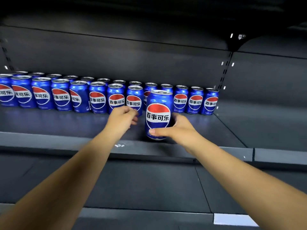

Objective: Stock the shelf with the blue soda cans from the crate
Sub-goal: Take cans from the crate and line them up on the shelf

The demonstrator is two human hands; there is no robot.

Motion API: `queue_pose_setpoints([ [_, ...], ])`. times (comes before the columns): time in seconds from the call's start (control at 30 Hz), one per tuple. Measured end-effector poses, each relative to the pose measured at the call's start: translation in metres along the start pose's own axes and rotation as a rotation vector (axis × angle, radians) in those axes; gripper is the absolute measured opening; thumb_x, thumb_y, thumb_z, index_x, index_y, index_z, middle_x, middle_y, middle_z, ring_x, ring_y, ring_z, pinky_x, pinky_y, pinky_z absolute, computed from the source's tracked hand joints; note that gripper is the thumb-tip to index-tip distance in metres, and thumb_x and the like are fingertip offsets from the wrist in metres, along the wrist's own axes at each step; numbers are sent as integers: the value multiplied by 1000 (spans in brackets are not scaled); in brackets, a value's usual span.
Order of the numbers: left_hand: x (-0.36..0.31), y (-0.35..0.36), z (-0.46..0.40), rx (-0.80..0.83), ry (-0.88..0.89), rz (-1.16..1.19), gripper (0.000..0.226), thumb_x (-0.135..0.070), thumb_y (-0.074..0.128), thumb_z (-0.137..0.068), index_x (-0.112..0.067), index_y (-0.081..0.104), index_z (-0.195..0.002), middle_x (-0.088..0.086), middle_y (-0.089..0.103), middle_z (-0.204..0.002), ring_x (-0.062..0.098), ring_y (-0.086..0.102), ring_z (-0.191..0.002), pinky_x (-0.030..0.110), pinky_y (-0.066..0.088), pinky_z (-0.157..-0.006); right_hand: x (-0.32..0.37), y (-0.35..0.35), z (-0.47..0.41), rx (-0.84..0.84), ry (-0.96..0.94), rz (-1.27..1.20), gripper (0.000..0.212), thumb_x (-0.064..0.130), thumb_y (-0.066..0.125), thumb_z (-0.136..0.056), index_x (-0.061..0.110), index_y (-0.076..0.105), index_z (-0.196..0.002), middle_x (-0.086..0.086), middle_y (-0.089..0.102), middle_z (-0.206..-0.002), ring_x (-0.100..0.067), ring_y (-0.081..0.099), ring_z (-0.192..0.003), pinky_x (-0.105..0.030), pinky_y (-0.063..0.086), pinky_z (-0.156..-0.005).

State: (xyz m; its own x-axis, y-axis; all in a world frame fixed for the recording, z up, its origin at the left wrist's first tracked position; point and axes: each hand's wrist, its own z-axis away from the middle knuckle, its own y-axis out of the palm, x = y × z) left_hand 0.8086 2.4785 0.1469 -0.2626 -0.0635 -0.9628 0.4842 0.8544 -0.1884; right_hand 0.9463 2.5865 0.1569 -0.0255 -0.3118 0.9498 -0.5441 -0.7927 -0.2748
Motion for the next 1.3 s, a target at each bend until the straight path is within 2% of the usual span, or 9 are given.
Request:
queue_pose_setpoints([
  [0.1,10,21,-12,-67,18,-29,28,-7,48,-93,-16,58,-70,-1,60,-70,7,55,-63,9,41,-50,-23,-10,-16,47,22,4,49,2,84,-63,16,62,-104,3,72,-95,-10,68,-87,-19,55,-77],
  [0.27,22,37,-30,-114,-24,-101,27,-7,47,-92,-15,59,-70,3,64,-75,14,57,-71,22,44,-60,-45,-21,-37,91,43,-16,55,1,85,-61,11,63,-110,1,72,-98,-12,68,-91,-26,53,-85],
  [0.4,30,44,-39,-111,-52,-155,20,-7,49,-89,-1,63,-76,21,66,-83,23,56,-76,44,52,-81,-50,-23,-52,130,28,-5,47,-1,84,-62,18,61,-99,9,69,-88,-3,66,-81,-13,51,-73],
  [0.57,38,49,-51,-142,-93,-215,17,-6,50,-85,4,64,-83,22,68,-89,30,61,-84,45,51,-85,-55,-25,-69,141,-1,-8,46,-1,84,-61,24,59,-90,13,66,-83,3,62,-74,-8,49,-65],
  [0.7,41,51,-58,-155,-150,-164,15,-5,49,-90,-5,62,-80,7,63,-72,17,58,-66,20,47,-58,-59,-26,-83,128,-12,-14,47,0,85,-62,23,58,-93,13,66,-83,4,60,-74,-6,46,-63],
  [0.8,37,49,-67,-143,-223,-192,12,-11,51,-91,-9,55,-80,5,60,-72,12,57,-60,23,42,-54,-60,-26,-94,117,7,-21,51,0,84,-62,20,57,-100,6,66,-92,-1,60,-78,-10,46,-65],
  [0.9,31,46,-76,-89,-314,-211,9,-14,55,-91,-10,51,-83,6,59,-74,13,58,-59,23,41,-51,-64,-19,-110,74,56,22,59,13,89,-58,24,54,-104,0,67,-109,-13,60,-101,-25,48,-89],
  [1.07,30,35,-78,24,-414,-142,10,-15,63,-90,-10,54,-88,6,58,-72,10,60,-57,18,47,-41,-64,-23,-128,64,65,487,79,49,81,-64,27,48,-132,0,41,-145,-27,9,-144,-46,14,-116],
  [1.3,37,23,-70,11,-361,73,13,-4,50,-95,-4,55,-83,8,63,-56,9,64,-44,17,48,-39,-76,-22,-142,72,45,866,65,61,54,-84,17,51,-131,-5,40,-147,-27,14,-144,-44,13,-116],
])
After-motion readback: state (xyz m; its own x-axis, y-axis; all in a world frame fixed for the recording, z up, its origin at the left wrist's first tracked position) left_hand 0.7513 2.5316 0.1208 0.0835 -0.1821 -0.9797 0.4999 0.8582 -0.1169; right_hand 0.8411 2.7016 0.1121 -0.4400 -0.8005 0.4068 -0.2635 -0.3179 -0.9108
